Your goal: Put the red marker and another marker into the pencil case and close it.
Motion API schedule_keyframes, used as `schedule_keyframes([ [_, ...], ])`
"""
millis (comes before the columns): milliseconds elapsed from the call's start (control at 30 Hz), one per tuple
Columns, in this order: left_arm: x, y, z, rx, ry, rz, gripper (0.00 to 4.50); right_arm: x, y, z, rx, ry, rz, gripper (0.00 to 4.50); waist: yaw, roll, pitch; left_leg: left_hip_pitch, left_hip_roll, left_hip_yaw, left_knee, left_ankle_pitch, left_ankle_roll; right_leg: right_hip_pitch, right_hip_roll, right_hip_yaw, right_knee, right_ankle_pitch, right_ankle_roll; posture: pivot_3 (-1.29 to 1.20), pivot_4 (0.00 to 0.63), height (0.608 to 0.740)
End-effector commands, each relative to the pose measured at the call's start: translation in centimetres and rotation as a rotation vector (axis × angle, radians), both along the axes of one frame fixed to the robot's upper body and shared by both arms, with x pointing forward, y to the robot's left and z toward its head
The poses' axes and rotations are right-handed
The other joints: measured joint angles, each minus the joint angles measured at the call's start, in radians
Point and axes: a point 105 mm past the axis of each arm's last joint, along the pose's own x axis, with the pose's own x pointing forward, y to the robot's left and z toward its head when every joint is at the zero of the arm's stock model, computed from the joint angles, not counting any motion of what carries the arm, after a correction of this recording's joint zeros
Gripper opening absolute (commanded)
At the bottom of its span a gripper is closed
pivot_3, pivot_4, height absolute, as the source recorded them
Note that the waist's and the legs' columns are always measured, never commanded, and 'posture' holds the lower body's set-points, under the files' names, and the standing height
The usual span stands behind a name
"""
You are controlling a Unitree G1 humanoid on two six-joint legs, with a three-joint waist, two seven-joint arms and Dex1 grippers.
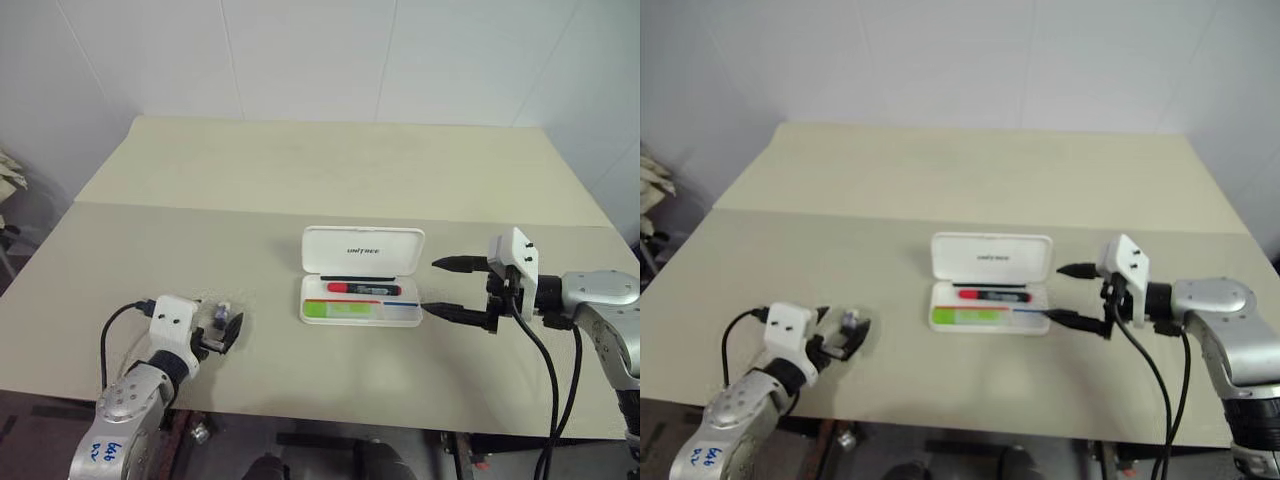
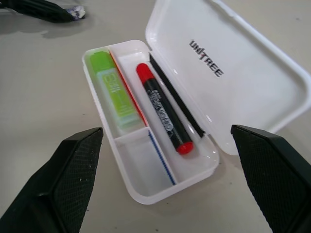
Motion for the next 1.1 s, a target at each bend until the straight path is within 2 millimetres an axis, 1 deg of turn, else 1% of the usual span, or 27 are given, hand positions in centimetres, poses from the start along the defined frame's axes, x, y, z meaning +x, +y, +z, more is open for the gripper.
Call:
schedule_keyframes([
  [33,0.6,-0.4,-0.2,0.006,-0.002,-0.009,4.5,-0.7,-0.2,1.8,0.002,-0.064,-0.009,4.46,0.004,0.0,0.0,0.0,0.0,0.0,0.0,0.0,0.0,0.0,0.0,0.0,0.0,0.0,0.0,0.0,0.15,0.74],
  [133,1.2,-0.5,-0.5,-0.003,0.007,-0.008,4.5,-0.9,0.1,2.0,0.005,-0.066,-0.009,4.46,0.018,0.0,0.0,0.001,0.0,0.0,0.0,0.0,0.0,0.0,0.0,0.0,0.0,0.0,0.0,0.0,0.15,0.74],
  [267,1.7,-0.7,-0.3,-0.029,-0.002,-0.025,4.5,-1.1,0.3,2.2,0.009,-0.07,-0.011,4.46,0.023,0.0,0.0,0.001,0.0,0.0,0.0,0.002,-0.001,0.001,0.001,-0.001,0.0,0.001,-0.001,0.0,0.15,0.74],
  [300,1.8,-0.8,-0.3,-0.034,-0.002,-0.023,4.32,-1.1,0.3,2.2,0.009,-0.07,-0.012,4.49,0.023,0.0,0.0,0.001,0.0,0.0,0.0,0.002,-0.001,0.001,0.0,-0.001,0.001,0.002,-0.001,0.0,0.15,0.74],
  [400,1.8,-0.9,-0.4,-0.026,0.009,-0.023,3.67,-1.0,0.2,2.3,0.009,-0.076,-0.019,4.5,0.024,0.0,0.0,0.001,0.0,0.0,0.0,0.002,-0.001,0.001,0.0,-0.001,0.0,0.002,0.0,0.0,0.15,0.74],
  [633,1.6,-0.6,-0.5,0.001,0.022,-0.009,1.29,-0.4,0.5,2.7,0.016,-0.094,-0.016,4.5,0.024,0.0,0.0,0.001,0.0,0.0,0.0,0.002,-0.001,0.001,0.0,-0.001,0.0,0.002,0.0,0.0,0.15,0.74],
  [733,1.7,-0.3,-0.3,0.009,0.016,0.0,0.39,-0.3,0.8,2.6,0.021,-0.097,-0.01,4.5,0.023,0.0,0.0,0.001,0.0,0.0,0.0,0.002,-0.001,0.001,0.0,-0.001,0.0,0.002,0.0,0.0,0.15,0.74],
  [833,2.1,-0.3,0.3,-0.001,-0.013,-0.009,0.38,-0.1,0.9,2.5,0.023,-0.097,-0.006,4.5,0.024,0.0,0.0,0.001,0.0,0.0,0.0,0.002,-0.001,0.001,0.0,-0.001,0.0,0.002,0.0,0.0,0.15,0.74],
  [967,2.4,-1.3,2.0,-0.008,-0.072,-0.092,0.38,0.0,0.7,2.2,0.025,-0.092,-0.012,4.5,0.024,0.0,0.0,0.001,0.0,-0.001,0.0,0.002,-0.001,0.001,0.0,-0.001,0.0,0.002,-0.001,0.0,0.15,0.74],
  [1033,2.2,-2.4,3.1,0.025,-0.109,-0.224,0.38,-0.2,0.0,1.9,0.027,-0.084,-0.021,4.5,0.023,0.0,0.0,0.001,0.0,-0.001,0.0,0.002,-0.001,0.001,0.0,-0.001,0.0,0.002,-0.001,0.0,0.15,0.74],
  [1100,1.9,-3.0,3.6,0.051,-0.126,-0.303,0.38,-0.3,-0.4,1.9,0.027,-0.086,-0.028,4.5,0.022,0.0,0.0,0.001,0.0,-0.001,-0.001,0.002,-0.001,0.001,0.001,-0.001,0.0,0.002,-0.001,0.0,0.15,0.74],
])
